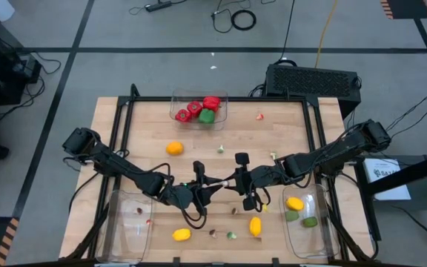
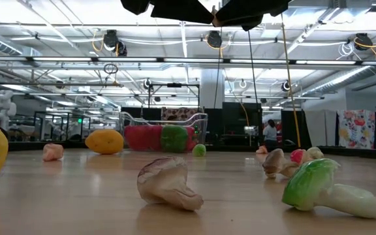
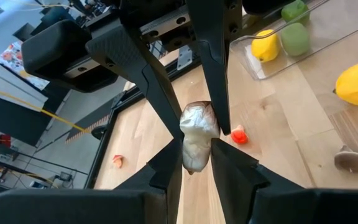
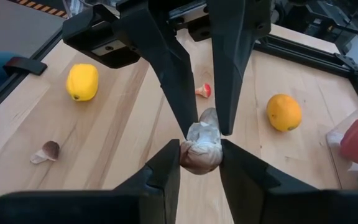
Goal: Sort produce into baskets
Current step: Put the brown mushroom into the bottom left transparent bin, then put the yellow lemon into the bottom right transparent bin
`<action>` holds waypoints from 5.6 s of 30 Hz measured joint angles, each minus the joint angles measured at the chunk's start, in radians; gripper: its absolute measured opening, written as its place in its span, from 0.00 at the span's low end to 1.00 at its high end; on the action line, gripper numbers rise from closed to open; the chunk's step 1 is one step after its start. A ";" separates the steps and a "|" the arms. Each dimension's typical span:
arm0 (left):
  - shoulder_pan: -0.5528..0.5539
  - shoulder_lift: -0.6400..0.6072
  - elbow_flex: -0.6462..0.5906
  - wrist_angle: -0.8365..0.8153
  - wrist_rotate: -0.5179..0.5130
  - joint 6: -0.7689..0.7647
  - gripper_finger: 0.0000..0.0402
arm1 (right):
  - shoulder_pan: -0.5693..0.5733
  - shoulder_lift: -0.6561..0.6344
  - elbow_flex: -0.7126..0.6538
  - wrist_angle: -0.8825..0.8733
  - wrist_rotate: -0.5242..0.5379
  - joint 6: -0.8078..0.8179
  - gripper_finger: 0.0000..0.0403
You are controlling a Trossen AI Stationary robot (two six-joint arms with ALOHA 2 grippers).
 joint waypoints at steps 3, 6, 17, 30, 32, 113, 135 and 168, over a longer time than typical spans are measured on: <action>0.000 0.000 0.000 0.000 0.000 0.000 0.22 | 0.000 0.000 0.000 0.000 0.000 0.007 0.25; 0.000 0.000 0.000 -0.001 0.000 0.000 0.22 | 0.000 0.000 0.000 0.000 0.000 0.007 0.25; 0.000 0.000 0.000 -0.002 0.000 0.002 0.22 | 0.000 0.000 0.000 0.000 0.004 0.014 0.27; -0.001 0.000 0.000 -0.024 0.000 0.006 0.22 | 0.000 0.001 0.001 -0.070 0.021 0.096 0.65; -0.008 -0.004 0.000 -0.026 -0.003 0.009 0.22 | 0.000 0.001 0.001 -0.099 0.047 0.108 0.68; -0.195 -0.341 0.000 -0.924 -0.115 -0.647 0.22 | 0.144 0.632 0.491 0.023 -0.032 0.343 0.80; -0.218 -0.353 0.000 -0.928 -0.118 -0.656 0.22 | 0.119 0.993 0.848 -0.002 -0.128 0.294 0.77; -0.218 -0.353 0.000 -0.939 -0.119 -0.660 0.22 | 0.125 0.629 0.846 -0.627 -0.156 0.276 0.43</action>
